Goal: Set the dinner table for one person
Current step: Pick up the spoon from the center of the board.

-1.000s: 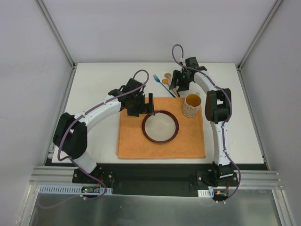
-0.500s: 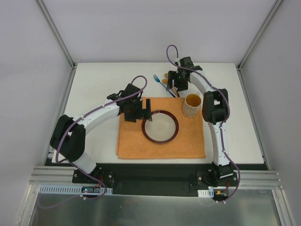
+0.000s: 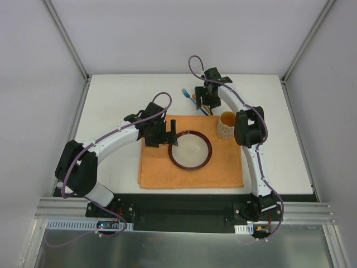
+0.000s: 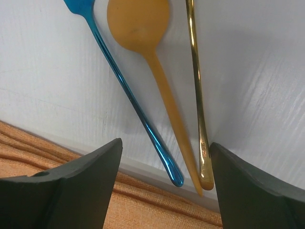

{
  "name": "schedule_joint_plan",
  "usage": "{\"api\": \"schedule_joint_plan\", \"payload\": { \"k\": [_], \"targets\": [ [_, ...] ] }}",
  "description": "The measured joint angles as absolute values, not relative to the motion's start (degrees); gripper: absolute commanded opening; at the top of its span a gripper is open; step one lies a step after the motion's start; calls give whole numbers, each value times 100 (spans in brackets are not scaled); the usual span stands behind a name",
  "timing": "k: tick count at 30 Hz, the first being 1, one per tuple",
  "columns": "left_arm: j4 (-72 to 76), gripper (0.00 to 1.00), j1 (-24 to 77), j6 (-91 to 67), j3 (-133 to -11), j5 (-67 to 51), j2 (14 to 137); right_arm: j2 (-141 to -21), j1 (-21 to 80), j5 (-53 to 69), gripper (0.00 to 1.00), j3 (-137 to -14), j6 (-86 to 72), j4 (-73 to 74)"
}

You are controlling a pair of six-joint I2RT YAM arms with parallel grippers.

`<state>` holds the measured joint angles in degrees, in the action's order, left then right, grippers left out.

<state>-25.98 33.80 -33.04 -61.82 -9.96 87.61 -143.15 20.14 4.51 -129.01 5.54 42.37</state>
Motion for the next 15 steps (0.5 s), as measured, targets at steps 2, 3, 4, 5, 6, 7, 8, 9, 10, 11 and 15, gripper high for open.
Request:
{"api": "schedule_joint_plan", "payload": {
  "k": [2,3,4,5,6,7,8,9,10,11,15],
  "targets": [
    [-2591,99,3380,-3308,-6167,-996,8761,-14326,2023,368,77,-12927,569,4296],
    [-2593,99,3380,-3310,-6167,-996,8761,-14335,2023,351,75,-12940,572,4322],
    [-2591,99,3380,-3312,-6165,-996,8761,-14348,2023,322,73,-12971,582,4372],
    [-2591,99,3380,-3310,-6165,-996,8761,-14365,2023,301,71,-13008,596,4425],
    [-2591,99,3380,-3312,-6165,-996,8761,-14390,2023,272,67,-13052,609,4466],
    [-2589,99,3380,-3312,-6165,-996,8761,-14409,2023,239,63,-13087,617,4495],
    [-2589,99,3380,-3315,-6165,-996,8761,-14414,2023,211,58,-13096,639,4517],
    [-2589,99,3380,-3315,-6165,-996,8761,-14416,2023,178,52,-13096,666,4547],
    [-2587,99,3380,-3317,-6165,-996,8761,-14418,2023,154,49,-13096,685,4565],
    [-2587,99,3380,-3317,-6165,-996,8761,-14418,2023,115,47,-13096,705,4578],
    [-2554,99,3380,-3332,-6121,-996,8753,-14418,1999,-25,20,-13091,749,4619]
  ]
}}
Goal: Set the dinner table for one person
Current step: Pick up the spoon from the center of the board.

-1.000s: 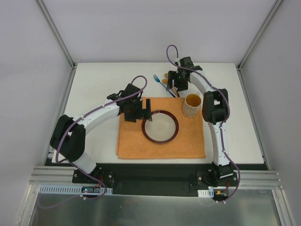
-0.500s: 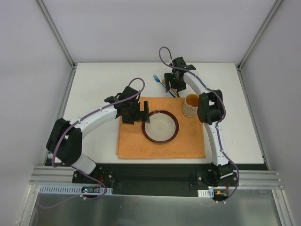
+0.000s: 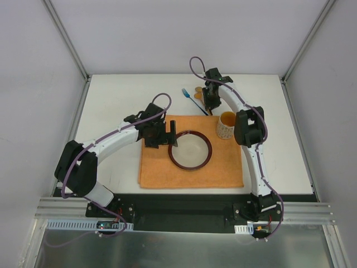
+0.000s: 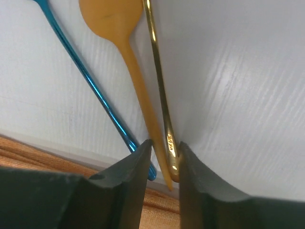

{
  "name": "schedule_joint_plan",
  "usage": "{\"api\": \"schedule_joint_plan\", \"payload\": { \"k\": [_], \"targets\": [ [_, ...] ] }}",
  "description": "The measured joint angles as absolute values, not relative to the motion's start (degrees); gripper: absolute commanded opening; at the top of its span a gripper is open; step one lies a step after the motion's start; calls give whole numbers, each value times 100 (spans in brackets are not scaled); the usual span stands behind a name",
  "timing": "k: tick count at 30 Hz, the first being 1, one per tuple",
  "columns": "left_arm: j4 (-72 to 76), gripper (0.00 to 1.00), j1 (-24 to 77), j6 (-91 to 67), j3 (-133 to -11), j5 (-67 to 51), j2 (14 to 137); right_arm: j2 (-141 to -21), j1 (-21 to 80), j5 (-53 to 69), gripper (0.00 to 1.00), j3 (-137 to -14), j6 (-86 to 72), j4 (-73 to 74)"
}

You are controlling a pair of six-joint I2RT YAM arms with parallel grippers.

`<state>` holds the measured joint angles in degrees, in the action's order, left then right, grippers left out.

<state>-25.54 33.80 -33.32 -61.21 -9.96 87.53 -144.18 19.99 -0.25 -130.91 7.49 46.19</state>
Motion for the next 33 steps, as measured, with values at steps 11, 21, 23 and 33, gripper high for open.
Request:
{"api": "schedule_joint_plan", "payload": {
  "k": [11,21,23,33],
  "targets": [
    [-2539,99,3380,-3422,-5673,-954,8407,-14355,1988,-222,1,-12914,799,4523],
    [-2534,99,3380,-3605,-5627,-864,8217,-13727,1914,-202,1,-11732,731,3688],
    [-2534,99,3380,-3634,-5627,-864,8217,-13559,1874,-193,1,-11454,709,3588],
    [-2552,99,3380,-3649,-5835,-867,8248,-13225,1629,-228,1,-11052,687,3557]
  ]
}}
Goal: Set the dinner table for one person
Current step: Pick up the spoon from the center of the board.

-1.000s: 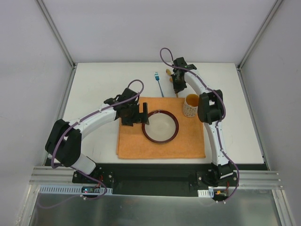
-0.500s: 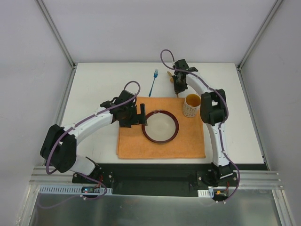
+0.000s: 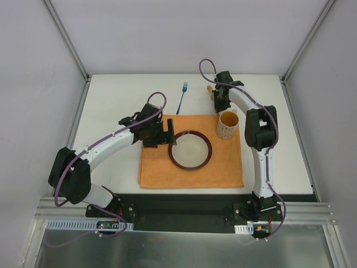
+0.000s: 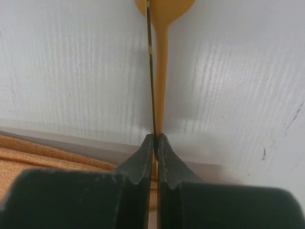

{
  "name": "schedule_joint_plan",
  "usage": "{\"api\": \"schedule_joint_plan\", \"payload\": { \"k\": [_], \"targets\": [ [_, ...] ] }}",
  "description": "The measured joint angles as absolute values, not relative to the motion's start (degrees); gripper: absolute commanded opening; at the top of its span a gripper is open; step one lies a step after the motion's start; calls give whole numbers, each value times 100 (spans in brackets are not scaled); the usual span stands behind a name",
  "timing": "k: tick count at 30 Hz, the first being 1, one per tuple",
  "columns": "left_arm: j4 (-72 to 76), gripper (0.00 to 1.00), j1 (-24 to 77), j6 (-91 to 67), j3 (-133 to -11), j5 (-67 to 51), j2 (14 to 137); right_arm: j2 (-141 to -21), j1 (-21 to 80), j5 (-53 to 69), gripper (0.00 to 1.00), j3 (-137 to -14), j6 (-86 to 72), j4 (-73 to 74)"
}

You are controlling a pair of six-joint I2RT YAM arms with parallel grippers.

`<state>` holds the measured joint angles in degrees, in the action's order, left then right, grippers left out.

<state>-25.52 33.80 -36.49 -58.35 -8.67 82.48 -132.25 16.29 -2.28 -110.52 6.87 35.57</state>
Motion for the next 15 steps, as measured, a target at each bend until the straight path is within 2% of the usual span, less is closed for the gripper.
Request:
{"api": "schedule_joint_plan", "payload": {
  "k": [15],
  "targets": [
    [-2543,99,3380,-3317,-6436,-871,8438,-12462,1361,-294,1,-10571,687,3074]
  ]
}}
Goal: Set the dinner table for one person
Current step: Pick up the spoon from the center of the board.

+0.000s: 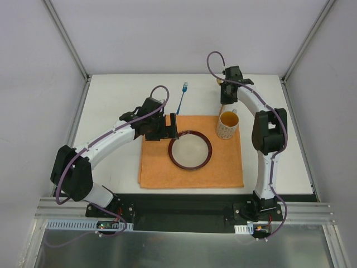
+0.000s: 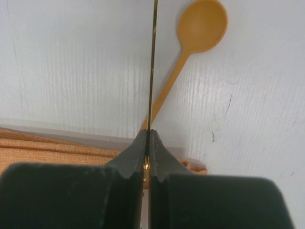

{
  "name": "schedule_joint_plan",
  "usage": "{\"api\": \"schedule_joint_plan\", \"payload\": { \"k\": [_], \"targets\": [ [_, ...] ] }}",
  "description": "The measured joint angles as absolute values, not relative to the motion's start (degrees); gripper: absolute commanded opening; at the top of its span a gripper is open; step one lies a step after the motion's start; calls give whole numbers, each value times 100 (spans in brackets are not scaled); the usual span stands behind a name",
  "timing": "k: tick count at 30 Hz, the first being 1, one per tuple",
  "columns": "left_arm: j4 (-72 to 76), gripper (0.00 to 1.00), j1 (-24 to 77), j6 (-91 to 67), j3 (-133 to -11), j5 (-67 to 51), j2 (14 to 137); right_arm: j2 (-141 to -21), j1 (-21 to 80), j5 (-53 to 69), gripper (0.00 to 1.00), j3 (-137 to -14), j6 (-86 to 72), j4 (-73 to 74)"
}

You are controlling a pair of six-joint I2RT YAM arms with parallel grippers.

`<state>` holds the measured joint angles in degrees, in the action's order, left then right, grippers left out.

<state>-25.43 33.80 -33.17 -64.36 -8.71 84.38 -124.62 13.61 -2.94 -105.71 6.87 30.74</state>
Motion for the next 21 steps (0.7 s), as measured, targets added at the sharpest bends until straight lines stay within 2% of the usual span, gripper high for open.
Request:
{"api": "schedule_joint_plan", "payload": {
  "k": [21],
  "targets": [
    [-2628,99,3380,-2805,-6917,-871,8866,-11583,1212,-661,1,-10687,770,3166]
  ]
}}
